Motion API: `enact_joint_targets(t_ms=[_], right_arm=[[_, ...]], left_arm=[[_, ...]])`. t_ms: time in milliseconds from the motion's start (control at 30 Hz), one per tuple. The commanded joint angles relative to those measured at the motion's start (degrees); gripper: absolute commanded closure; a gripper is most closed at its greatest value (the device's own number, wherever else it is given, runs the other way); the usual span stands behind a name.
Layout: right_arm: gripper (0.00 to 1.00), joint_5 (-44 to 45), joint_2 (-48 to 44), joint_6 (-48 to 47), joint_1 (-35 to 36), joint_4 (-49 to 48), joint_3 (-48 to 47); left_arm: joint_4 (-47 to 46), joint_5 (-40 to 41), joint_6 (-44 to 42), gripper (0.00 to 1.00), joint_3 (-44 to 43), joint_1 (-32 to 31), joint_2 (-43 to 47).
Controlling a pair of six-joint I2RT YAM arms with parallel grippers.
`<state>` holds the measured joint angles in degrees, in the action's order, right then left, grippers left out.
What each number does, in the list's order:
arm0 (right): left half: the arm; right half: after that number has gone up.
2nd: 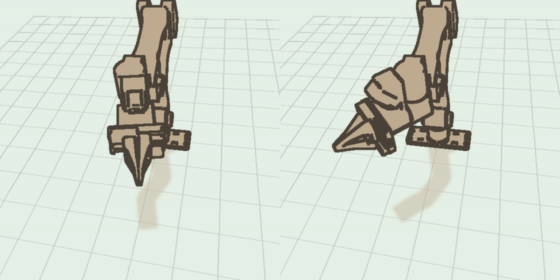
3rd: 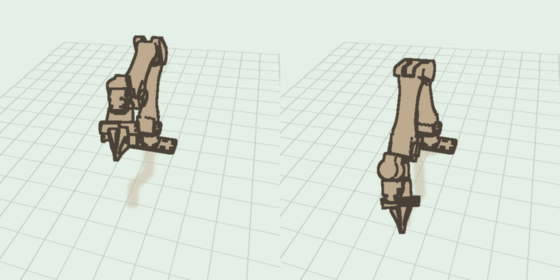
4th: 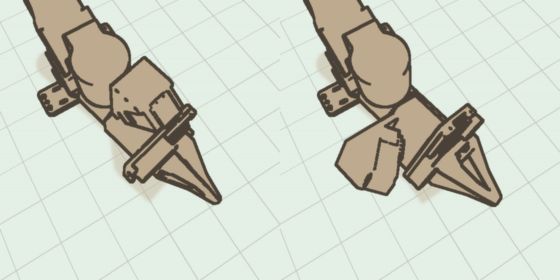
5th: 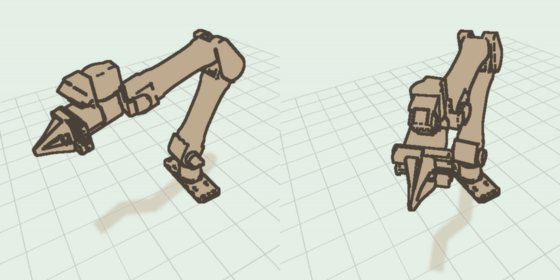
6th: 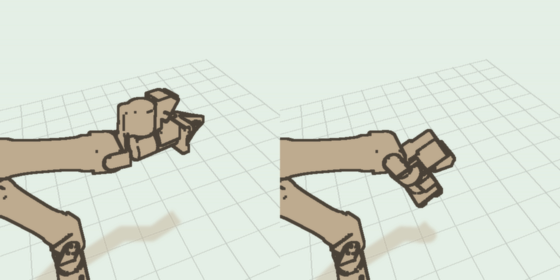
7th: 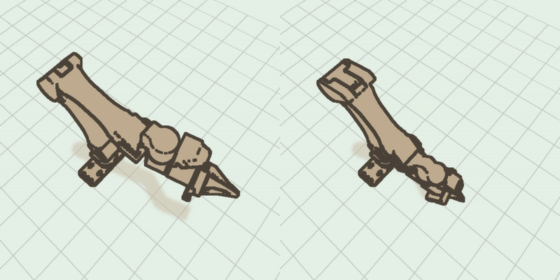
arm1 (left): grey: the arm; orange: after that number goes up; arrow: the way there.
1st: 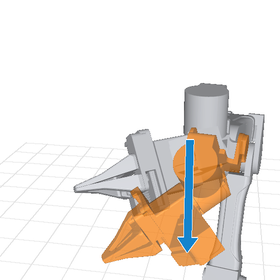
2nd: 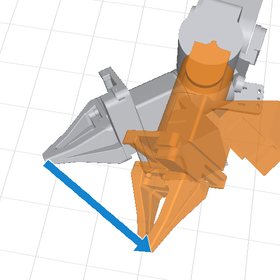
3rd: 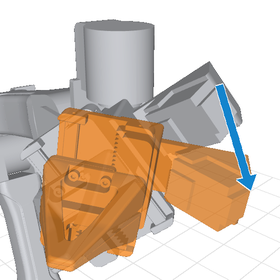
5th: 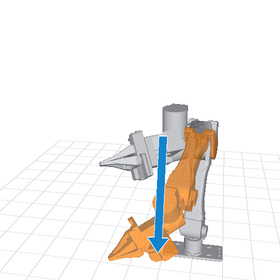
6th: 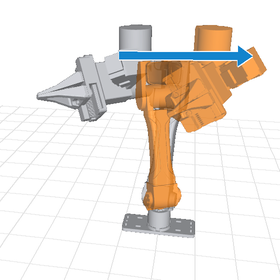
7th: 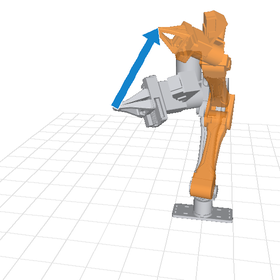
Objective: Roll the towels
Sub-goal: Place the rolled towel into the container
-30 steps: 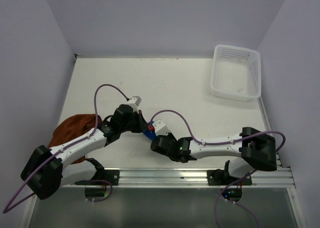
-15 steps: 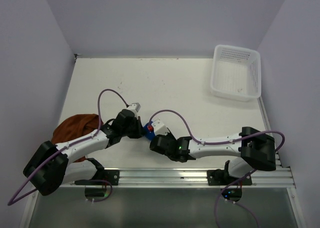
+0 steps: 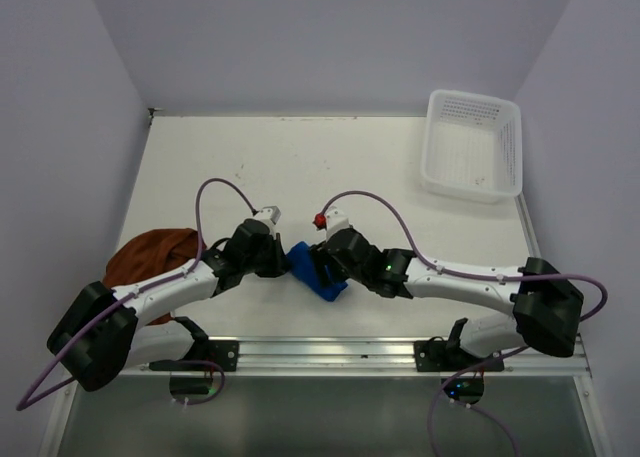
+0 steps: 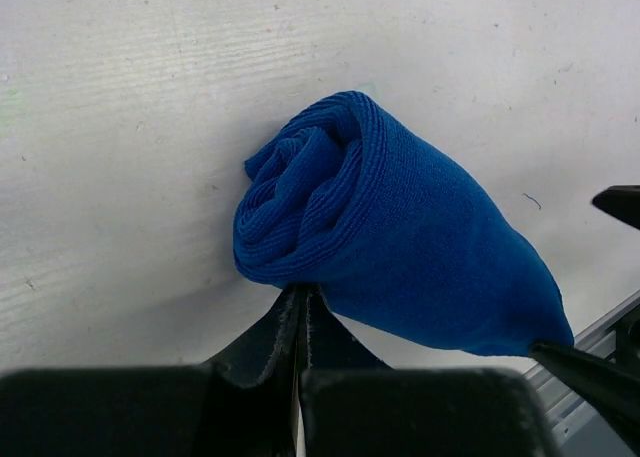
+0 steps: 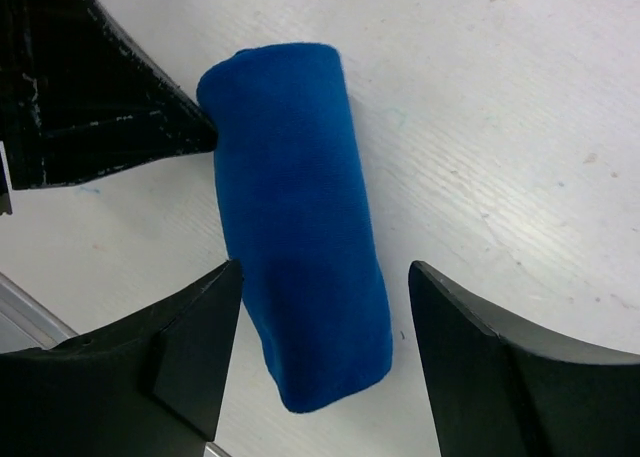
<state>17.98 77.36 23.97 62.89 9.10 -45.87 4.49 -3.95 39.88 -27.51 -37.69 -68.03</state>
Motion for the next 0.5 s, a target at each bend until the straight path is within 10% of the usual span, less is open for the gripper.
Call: enact_joint_targets(t_ms=[0, 467], right_arm=[[0.29, -9.9, 4.4, -3.1, -0.1, -4.4, -1.7], [0.25, -5.4, 16.1, -6.0, -0.1, -5.1, -5.1]], left_arm=[[-0.4, 1.0, -0.3, 1.0, -1.8, -0.3, -0.2], [1.1, 0.7, -1.3, 1.0, -4.7, -0.2, -0.8]])
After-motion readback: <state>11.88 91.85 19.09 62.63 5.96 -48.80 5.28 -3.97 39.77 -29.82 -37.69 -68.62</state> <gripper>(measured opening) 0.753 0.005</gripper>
